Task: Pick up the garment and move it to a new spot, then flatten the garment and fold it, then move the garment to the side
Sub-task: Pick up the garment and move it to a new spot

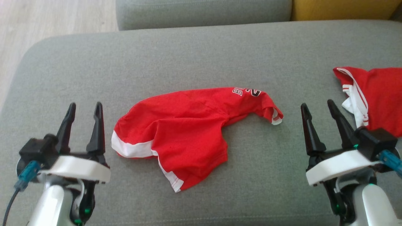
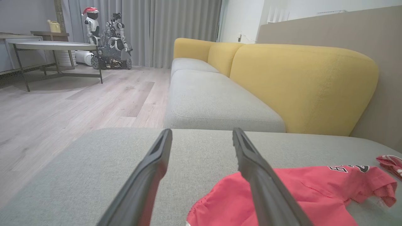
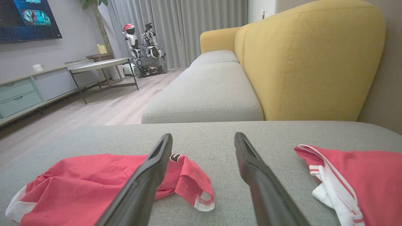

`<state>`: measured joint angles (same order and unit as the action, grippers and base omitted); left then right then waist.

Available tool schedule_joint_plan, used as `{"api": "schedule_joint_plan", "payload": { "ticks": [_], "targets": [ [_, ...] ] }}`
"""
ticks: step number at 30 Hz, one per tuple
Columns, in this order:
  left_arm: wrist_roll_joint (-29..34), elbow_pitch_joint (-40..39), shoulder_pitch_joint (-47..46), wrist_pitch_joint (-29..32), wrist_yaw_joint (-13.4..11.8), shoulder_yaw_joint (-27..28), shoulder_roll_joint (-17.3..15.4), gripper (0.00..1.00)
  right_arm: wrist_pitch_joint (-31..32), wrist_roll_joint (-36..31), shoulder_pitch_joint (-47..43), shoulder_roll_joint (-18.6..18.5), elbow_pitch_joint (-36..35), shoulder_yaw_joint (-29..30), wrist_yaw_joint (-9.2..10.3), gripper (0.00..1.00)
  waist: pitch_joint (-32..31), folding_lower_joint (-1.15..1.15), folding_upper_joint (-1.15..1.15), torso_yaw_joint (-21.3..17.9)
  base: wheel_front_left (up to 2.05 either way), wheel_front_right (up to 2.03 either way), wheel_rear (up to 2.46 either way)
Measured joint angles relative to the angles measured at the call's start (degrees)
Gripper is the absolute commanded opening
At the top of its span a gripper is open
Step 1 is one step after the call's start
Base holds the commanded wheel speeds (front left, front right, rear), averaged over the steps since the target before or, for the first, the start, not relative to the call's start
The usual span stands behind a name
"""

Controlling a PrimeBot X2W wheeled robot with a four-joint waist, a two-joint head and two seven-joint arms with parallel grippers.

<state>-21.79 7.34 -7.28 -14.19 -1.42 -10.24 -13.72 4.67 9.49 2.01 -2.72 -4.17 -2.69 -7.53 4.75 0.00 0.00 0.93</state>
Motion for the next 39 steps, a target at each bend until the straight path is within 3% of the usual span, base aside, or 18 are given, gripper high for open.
{"api": "schedule_joint_plan", "payload": {
  "ticks": [18, 39],
  "targets": [
    [-0.87, -5.35, 9.28, 4.63, -0.68, -1.94, -1.66, 1.00, 0.98, -0.99, -5.20, -0.11, 0.08, -0.27, 0.00, 1.00, -4.97, 0.00, 0.00, -1.24, 0.00, 0.00, 0.00],
    [-0.87, -6.95, 9.61, 5.54, -2.19, -2.30, -2.15, 1.00, 1.43, -1.00, -5.19, -0.11, -0.01, -0.18, 0.00, 1.00, -4.93, 0.00, 0.00, -1.70, 0.00, 0.00, 0.00]
  ]
}}
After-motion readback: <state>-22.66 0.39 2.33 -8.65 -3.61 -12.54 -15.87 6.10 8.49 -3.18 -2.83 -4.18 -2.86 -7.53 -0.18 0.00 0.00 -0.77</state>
